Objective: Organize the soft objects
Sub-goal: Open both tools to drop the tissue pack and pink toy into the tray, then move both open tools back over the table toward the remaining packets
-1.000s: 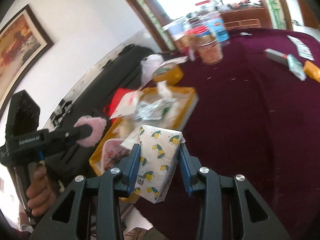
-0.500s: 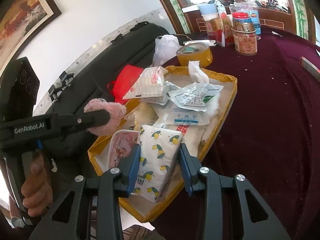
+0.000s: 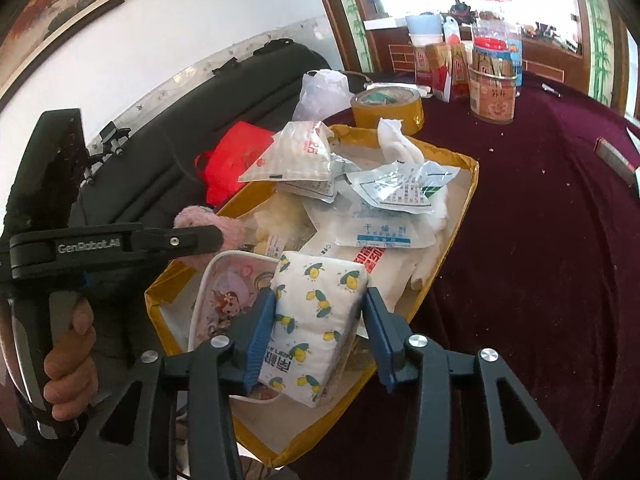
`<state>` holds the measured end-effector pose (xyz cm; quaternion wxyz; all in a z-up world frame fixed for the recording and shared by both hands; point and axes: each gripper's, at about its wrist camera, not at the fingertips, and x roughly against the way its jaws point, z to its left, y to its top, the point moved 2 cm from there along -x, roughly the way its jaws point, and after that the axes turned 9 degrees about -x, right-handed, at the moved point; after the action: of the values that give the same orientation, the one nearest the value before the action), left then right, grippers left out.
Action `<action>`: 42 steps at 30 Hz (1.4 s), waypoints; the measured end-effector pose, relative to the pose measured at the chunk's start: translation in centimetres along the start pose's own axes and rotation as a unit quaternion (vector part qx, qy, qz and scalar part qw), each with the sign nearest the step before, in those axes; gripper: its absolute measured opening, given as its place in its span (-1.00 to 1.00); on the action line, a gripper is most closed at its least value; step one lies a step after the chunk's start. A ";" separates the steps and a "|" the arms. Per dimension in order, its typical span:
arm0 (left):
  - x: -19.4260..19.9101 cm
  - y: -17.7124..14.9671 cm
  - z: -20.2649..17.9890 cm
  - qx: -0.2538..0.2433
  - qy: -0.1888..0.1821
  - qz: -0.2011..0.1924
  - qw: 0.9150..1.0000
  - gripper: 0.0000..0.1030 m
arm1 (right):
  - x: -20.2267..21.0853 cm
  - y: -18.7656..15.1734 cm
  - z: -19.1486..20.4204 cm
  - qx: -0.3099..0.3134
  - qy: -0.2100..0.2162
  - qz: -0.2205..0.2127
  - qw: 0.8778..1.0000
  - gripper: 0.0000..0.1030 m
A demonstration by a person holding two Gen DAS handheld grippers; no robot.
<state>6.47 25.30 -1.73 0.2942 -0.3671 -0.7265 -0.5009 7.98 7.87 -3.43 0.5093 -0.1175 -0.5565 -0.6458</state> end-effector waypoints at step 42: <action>-3.9 2.9 -23.7 -0.204 0.085 -0.068 0.973 0.64 | 12.8 7.8 -22.9 -0.161 -0.080 -0.124 0.976 0.56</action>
<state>12.46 2.63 4.38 0.2387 -0.3251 -0.6049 -0.6867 17.79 -16.98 2.39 0.3537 -0.1796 -0.4948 -0.7732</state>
